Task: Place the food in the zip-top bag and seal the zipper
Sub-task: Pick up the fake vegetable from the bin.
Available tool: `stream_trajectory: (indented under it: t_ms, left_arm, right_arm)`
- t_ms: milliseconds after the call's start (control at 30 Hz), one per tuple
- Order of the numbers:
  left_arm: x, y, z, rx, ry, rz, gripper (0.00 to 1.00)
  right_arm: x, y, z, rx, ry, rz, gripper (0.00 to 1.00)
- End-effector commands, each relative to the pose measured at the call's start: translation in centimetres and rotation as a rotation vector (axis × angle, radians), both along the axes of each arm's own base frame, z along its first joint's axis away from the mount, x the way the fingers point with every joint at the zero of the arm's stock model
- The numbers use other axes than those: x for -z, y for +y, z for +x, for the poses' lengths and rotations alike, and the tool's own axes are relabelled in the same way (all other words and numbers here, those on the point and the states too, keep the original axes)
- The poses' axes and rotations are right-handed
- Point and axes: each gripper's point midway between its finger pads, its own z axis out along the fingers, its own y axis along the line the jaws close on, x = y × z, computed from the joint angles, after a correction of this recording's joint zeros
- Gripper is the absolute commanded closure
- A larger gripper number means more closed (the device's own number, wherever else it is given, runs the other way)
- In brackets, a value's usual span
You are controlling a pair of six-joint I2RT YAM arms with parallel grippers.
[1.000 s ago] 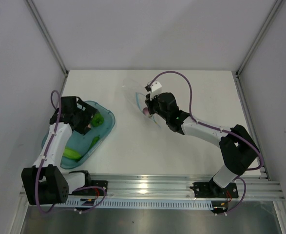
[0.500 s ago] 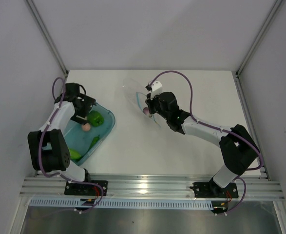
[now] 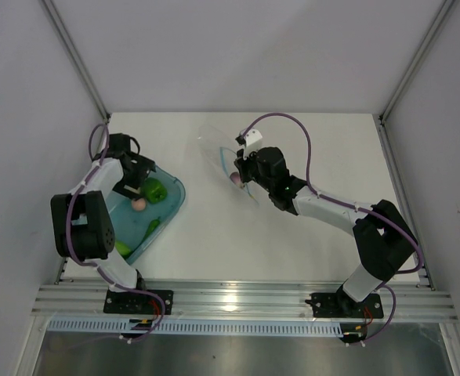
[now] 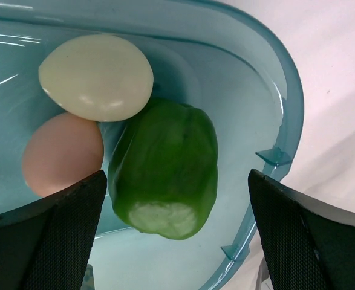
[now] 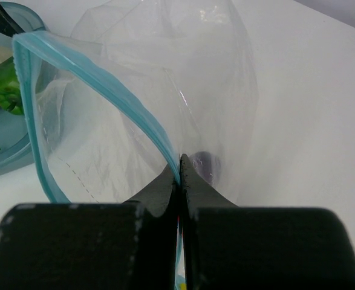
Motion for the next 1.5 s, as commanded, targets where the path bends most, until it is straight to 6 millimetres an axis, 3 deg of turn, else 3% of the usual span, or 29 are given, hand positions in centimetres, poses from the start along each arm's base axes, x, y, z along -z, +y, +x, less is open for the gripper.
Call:
stream_trajectory:
  t_ms: [0,200,333,533,567,667,733,767,967,1033,1100,1167,1267,1300,1467]
  left_arm:
    - [1.0,0.2,0.5,-0.001,0.01,-0.013,0.01]
    - [3.1,-0.2,-0.9,-0.043,0.085,-0.047,0.01]
    - [3.4,-0.4,-1.1,-0.04,0.077,-0.057,0.05]
    - [3.1,-0.6,-0.8,-0.028,0.047,-0.065,0.36]
    - [3.0,-0.6,-1.0,-0.027,0.046,-0.062,0.48]
    - [2.3,-0.5,-1.2,-0.029,0.034,-0.053,0.68]
    - [1.7,-0.4,-1.4,-0.024,0.023,-0.043,0.71]
    - [1.3,-0.4,-1.3,-0.012,0.012,-0.038,0.78]
    - [-3.7,-1.4,-1.6,0.121,-0.22,-0.007,0.82]
    - [-6.1,-2.7,-1.9,0.203,-0.357,0.0,0.84]
    - [-7.9,-4.2,-2.3,0.293,-0.45,-0.005,0.97]
    - [-10.7,-6.0,-2.8,0.373,-0.57,0.004,0.99]
    - [-14.6,-9.6,-3.8,0.549,-0.718,0.014,0.99]
    - [-15.5,-12.0,-4.6,0.661,-0.762,-0.01,1.0]
    - [-20.4,-19.1,-7.1,0.973,-0.989,-0.114,0.99]
  right_arm:
    - [-2.0,0.5,0.6,-0.002,-0.04,0.054,1.0]
    - [-1.9,0.4,0.6,0.001,-0.039,0.053,1.0]
    - [-2.0,0.3,0.7,0.002,-0.039,0.058,1.0]
    - [-2.0,0.2,0.7,0.005,-0.038,0.057,1.0]
    - [-2.0,0.2,0.7,0.005,-0.039,0.055,1.0]
    - [-1.9,0.1,0.8,0.006,-0.037,0.055,1.0]
    - [-1.9,0.2,0.7,0.005,-0.035,0.056,1.0]
    - [-2.0,0.3,0.7,0.004,-0.036,0.059,1.0]
    - [-1.8,0.2,0.8,0.01,-0.033,0.055,1.0]
    - [-1.9,0.2,0.9,0.012,-0.034,0.059,1.0]
    - [-2.0,0.3,0.8,0.007,-0.031,0.065,1.0]
    - [-1.8,0.4,0.8,0.005,-0.027,0.063,1.0]
    - [-2.1,0.3,0.7,0.008,-0.029,0.066,1.0]
    - [-2.3,0.4,0.7,0.007,-0.029,0.068,1.0]
    - [-2.4,1.1,0.2,-0.008,-0.03,0.065,1.0]
